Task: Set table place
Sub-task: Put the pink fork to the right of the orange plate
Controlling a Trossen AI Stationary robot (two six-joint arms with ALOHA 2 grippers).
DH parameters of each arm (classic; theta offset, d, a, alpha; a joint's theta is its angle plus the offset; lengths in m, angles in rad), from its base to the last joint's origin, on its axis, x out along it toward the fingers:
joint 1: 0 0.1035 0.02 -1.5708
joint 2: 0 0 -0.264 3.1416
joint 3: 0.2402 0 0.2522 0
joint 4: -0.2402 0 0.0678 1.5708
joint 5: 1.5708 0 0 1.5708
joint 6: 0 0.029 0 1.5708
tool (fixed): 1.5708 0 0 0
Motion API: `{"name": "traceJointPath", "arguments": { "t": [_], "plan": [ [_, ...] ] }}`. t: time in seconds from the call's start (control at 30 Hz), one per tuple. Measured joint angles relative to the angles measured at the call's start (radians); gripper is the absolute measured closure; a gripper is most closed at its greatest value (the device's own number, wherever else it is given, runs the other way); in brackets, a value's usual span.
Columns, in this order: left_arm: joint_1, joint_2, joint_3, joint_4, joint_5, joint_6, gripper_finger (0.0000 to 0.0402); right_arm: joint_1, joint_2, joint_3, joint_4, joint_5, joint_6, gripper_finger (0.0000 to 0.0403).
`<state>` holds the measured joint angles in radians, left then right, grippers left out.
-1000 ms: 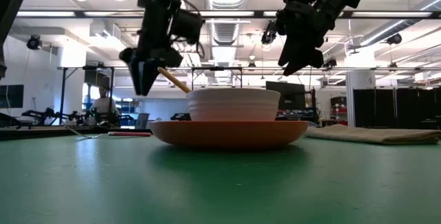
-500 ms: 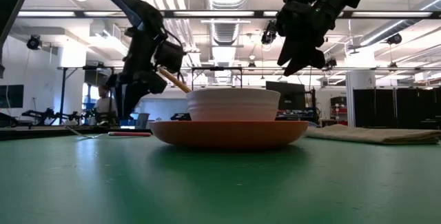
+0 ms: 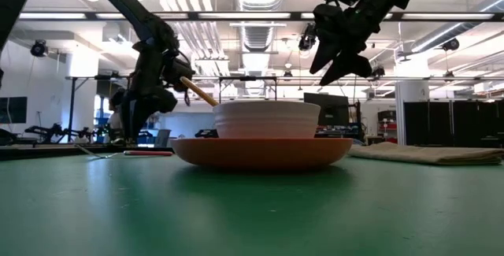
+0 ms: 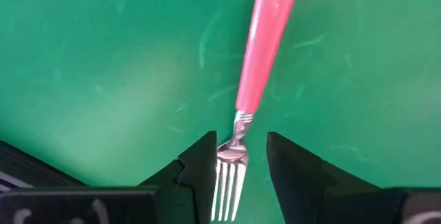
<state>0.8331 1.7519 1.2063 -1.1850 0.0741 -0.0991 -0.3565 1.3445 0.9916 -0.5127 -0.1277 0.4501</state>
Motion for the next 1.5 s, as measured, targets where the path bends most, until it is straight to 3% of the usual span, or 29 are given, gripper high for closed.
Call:
{"name": "traceJointPath", "arguments": {
  "t": [0.4, 1.5],
  "plan": [
    [0.025, 0.002, -0.157, 0.040, 0.001, 0.006, 0.0290, -0.012, 0.000, 0.000, 0.023, 0.025, 0.022, 0.0206],
    [-0.030, 0.051, -0.143, 0.218, 0.048, 0.012, 0.0294, -0.074, 0.000, 0.000, 0.020, 0.025, 0.024, 0.0207]
  ]
}}
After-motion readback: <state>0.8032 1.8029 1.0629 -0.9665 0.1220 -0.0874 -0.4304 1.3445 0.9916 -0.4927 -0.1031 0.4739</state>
